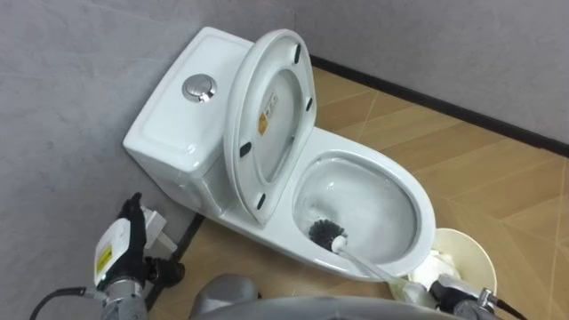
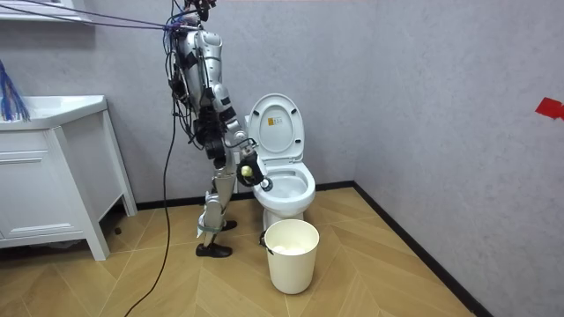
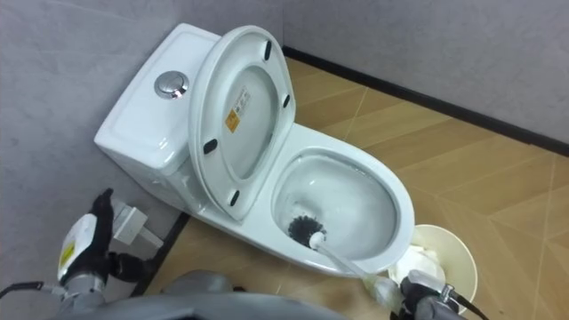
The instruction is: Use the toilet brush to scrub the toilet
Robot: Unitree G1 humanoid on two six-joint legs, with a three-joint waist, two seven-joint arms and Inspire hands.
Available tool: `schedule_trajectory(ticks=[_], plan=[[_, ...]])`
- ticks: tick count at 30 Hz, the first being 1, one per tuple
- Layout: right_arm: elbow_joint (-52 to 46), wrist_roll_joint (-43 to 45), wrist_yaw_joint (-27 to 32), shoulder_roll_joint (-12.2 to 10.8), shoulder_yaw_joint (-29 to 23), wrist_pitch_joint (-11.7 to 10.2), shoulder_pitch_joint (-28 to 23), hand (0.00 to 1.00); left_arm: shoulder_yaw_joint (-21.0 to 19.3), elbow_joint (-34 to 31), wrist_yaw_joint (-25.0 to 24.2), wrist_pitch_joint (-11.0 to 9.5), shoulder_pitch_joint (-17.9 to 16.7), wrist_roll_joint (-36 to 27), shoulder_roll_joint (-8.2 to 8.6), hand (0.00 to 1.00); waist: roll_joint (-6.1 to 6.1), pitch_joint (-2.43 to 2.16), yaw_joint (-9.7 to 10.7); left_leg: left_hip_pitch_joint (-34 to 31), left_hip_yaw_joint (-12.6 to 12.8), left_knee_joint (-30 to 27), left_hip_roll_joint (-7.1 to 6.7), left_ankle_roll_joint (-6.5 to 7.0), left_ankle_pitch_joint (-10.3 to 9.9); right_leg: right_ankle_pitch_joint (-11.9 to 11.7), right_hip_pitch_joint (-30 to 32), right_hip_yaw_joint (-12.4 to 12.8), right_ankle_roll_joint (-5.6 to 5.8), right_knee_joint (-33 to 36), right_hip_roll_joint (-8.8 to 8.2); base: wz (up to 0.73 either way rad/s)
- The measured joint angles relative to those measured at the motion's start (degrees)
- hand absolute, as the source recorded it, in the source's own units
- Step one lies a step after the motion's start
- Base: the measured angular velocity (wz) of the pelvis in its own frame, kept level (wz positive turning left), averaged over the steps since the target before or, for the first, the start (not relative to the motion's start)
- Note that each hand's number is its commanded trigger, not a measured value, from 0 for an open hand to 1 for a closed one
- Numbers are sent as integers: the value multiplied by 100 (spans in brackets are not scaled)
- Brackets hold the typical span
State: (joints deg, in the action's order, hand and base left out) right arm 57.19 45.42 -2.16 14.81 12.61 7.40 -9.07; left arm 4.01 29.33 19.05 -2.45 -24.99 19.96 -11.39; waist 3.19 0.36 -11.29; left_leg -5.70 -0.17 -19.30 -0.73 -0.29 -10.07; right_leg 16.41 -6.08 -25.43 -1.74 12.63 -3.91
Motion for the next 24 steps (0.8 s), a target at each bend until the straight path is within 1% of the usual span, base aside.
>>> schedule_trajectory(ticks=[1, 2, 3, 4, 5, 6, 7, 9, 11, 12, 14, 15, 16, 17, 19, 20, 21, 24], plan=[[0, -23, 10, -6, -54, -9, 2, 100, -84, 120, -136, -1, -14, -339, 25, 0, -13, 2, -18, 19, 5, 14, 2, 1, -2, 1, -4, 18, -2, -4, 0, -10], [4, -37, 33, -9, -89, -35, 0, 100, -212, 326, -263, 3, -65, -506, 68, 0, -29, 5, -10, 52, 10, 52, 5, 0, -2, 1, -12, 42, -2, -4, 0, -8], [20, -63, 47, -17, -120, -55, 3, 100, -284, 422, -317, 6, -71, -580, 83, 0, -43, 13, 10, 59, 12, 59, 5, 1, -2, 1, -16, 44, -2, -4, 0, 0], [73, -175, 97, -46, -266, -120, -7, 100, -400, 555, -405, 12, -96, -658, 103, 0, -30, 12, 54, 70, 15, 60, 3, 2, -5, 2, -29, 44, -1, -10, 0, 0], [126, -378, 189, -51, -332, -184, -22, 100, -481, 630, -451, 39, -128, -701, 131, 0, -58, 30, 66, 93, 30, 72, 5, 1, -15, 3, -41, 69, 2, -15, 2, 0], [154, -459, 247, -54, -368, -216, -24, 100, -509, 677, -460, 45, -133, -701, 146, 0, -68, 34, 80, 116, 50, 92, 6, 3, -17, 5, -48, 95, 5, -15, 3, -11], [232, -580, 385, -78, -506, -279, -31, 100, -532, 886, -489, 51, -141, -720, 153, 0, -91, 37, 100, 178, 127, 144, 11, 5, -18, 7, -61, 146, 9, -17, 3, -16], [286, -813, 572, -149, -709, -333, -56, 100, -649, 1157, -578, 99, -137, -780, 171, 0, -96, 36, 177, 277, 184, 256, 19, 9, -23, 11, -81, 202, 15, -16, 3, -16], [319, -1085, 793, -197, -973, -456, -186, 100, -765, 1389, -648, 125, -130, -806, 204, 0, -118, 33, 266, 378, 290, 314, 40, 11, -44, 8, -112, 309, 19, -11, 8, -21], [326, -1112, 856, -204, -1020, -489, -238, 100, -813, 1439, -673, 125, -131, -803, 222, 0, -127, 33, 316, 404, 325, 325, 47, 11, -51, 7, -119, 344, 22, -13, 11, -30], [320, -1110, 1118, -261, -1248, -565, -345, 100, -902, 1575, -724, 142, -104, -800, 264, 0, -181, 26, 435, 517, 498, 388, 101, 0, -98, -2, -126, 532, 22, -19, 47, -39], [315, -1105, 1173, -275, -1311, -583, -355, 100, -918, 1640, -724, 143, -75, -797, 275, 0, -204, 18, 488, 528, 513, 381, 108, -6, -123, -4, -128, 565, 20, -22, 61, -38], [297, -1120, 1272, -293, -1416, -618, -448, 100, -965, 1817, -726, 168, 28, -778, 301, 0, -238, -5, 564, 571, 589, 387, 113, -10, -131, -9, -127, 665, 16, -23, 72, -41], [261, -1135, 1378, -310, -1473, -627, -521, 100, -1031, 1931, -726, 196, 94, -683, 330, 0, -267, -11, 628, 635, 653, 403, 123, -20, -141, -15, -140, 777, 7, -20, 85, -45], [220, -1144, 1575, -356, -1532, -636, -660, 100, -1130, 2073, -722, 225, 202, -623, 348, 0, -281, -28, 742, 696, 669, 403, 135, -27, -152, -24, -145, 882, -8, -11, 95, -39], [199, -1142, 1689, -389, -1594, -651, -750, 100, -1161, 2143, -721, 228, 300, -593, 353, 0, -298, -31, 818, 730, 687, 403, 142, -27, -152, -26, -149, 958, -12, -9, 102, -33], [199, -1142, 1750, -406, -1614, -655, -786, 100, -1167, 2147, -720, 239, 332, -592, 355, 0, -303, -33, 835, 746, 720, 402, 148, -27, -152, -29, -150, 991, -16, -7, 102, -37], [91, -1135, 1925, -472, -1605, -655, -860, 100, -1114, 2194, -715, 251, 456, -618, 360, 0, -318, -31, 960, 849, 898, 405, 203, -35, -156, -44, -146, 1245, -40, 0, 129, -46]])
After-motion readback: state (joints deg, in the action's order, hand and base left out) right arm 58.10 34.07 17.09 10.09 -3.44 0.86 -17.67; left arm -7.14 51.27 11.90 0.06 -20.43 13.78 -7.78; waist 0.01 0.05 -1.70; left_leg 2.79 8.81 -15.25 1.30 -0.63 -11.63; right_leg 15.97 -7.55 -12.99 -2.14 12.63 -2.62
